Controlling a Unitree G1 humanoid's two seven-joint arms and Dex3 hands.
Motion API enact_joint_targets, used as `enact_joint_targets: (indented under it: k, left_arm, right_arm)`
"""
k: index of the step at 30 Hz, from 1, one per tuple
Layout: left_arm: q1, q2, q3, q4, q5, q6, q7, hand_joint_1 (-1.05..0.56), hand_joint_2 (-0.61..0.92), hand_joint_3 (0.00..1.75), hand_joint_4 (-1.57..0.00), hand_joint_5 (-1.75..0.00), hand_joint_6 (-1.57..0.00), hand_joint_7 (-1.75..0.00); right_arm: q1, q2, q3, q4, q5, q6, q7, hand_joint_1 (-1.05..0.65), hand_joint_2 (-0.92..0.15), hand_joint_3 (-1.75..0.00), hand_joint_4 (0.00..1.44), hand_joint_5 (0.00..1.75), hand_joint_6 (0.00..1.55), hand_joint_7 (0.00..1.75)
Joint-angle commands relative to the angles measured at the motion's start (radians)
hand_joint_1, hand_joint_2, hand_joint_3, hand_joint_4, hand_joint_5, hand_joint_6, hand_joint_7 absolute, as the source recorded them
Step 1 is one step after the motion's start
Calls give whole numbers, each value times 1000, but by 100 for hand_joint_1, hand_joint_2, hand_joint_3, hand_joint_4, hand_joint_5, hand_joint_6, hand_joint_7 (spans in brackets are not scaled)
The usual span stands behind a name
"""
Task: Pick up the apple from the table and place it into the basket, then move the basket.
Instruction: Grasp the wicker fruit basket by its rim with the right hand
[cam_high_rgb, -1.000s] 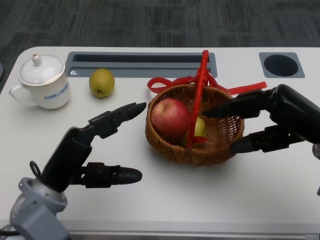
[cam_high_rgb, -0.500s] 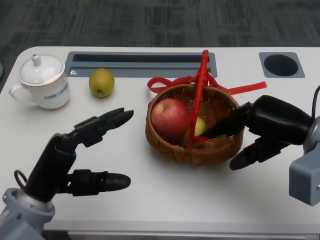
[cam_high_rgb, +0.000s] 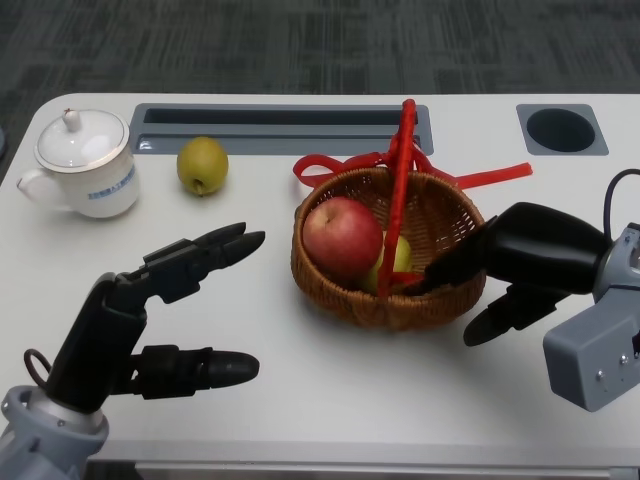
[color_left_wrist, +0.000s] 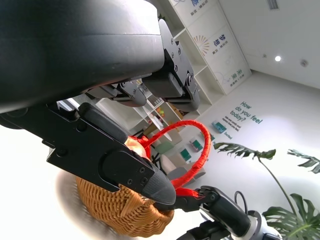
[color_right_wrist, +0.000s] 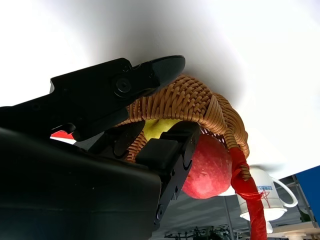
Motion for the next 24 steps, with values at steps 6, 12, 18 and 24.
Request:
enact_joint_targets:
  k: [6, 12, 18, 24]
  left_arm:
    - [21, -17, 37, -27, 34, -19, 37, -63, 79, 0, -58, -2, -67, -1]
    - [19, -45, 48, -25, 49, -41, 59, -61, 78, 0, -62, -3, -70, -2]
    - [16, -64, 62, -13, 49, -79, 79, -58, 78, 0, -66, -3, -73, -2]
    - [19, -67, 84, -17, 64, -85, 95, -58, 80, 1, -70, -4, -76, -2]
  right_arm:
    - [-65, 37, 119, 50, -92, 82, -104, -69, -87, -1, 83, 1, 75, 0]
    - [-108, 71, 233, 64, -196, 131, -246, -40, -92, -14, 90, 3, 78, 2]
    - [-133, 67, 263, 69, -205, 143, -307, -16, -92, -9, 96, 2, 83, 2]
    - [-135, 59, 239, 82, -163, 151, -299, -16, -92, -11, 98, 3, 84, 1]
